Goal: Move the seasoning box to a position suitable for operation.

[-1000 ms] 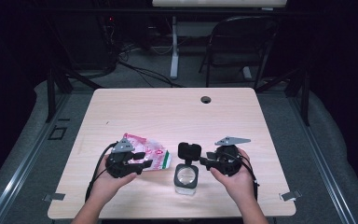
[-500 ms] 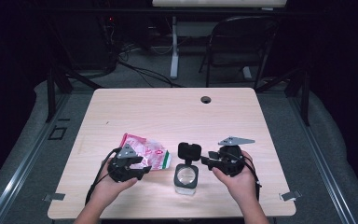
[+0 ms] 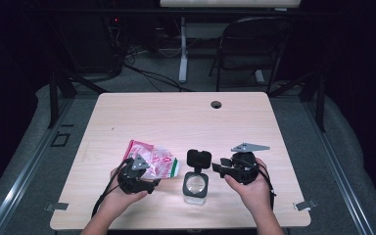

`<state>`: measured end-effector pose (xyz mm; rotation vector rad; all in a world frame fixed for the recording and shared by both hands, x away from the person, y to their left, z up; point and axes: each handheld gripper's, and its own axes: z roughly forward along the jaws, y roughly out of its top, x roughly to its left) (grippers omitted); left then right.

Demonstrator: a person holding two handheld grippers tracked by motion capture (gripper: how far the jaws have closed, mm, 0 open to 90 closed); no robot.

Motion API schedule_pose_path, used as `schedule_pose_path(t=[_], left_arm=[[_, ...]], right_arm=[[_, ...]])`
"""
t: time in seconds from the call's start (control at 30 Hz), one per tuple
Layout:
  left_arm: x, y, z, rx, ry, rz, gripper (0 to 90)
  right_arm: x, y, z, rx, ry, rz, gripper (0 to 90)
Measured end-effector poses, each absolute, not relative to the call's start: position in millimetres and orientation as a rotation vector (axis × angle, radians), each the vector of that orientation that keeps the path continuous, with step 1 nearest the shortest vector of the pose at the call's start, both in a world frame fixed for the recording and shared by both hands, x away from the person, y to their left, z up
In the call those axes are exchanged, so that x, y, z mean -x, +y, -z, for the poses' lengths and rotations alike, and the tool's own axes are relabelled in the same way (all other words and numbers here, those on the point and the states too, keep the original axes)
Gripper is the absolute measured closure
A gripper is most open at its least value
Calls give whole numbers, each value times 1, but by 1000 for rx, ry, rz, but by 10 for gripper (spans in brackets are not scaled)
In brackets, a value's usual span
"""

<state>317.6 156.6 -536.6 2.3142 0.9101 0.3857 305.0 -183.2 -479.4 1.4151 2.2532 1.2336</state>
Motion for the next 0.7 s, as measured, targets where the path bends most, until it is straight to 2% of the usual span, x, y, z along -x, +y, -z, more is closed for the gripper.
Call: schedule_pose_path(t=[0.4, 0.7], left_arm=[[-320, 148, 550, -2344, 914, -514, 248], [-320, 143, 556, -2332, 906, -554, 250]], right_arm=[[-305, -183, 483, -1410, 2261, -1220, 569], [-305, -186, 482, -1411, 2248, -1217, 568]])
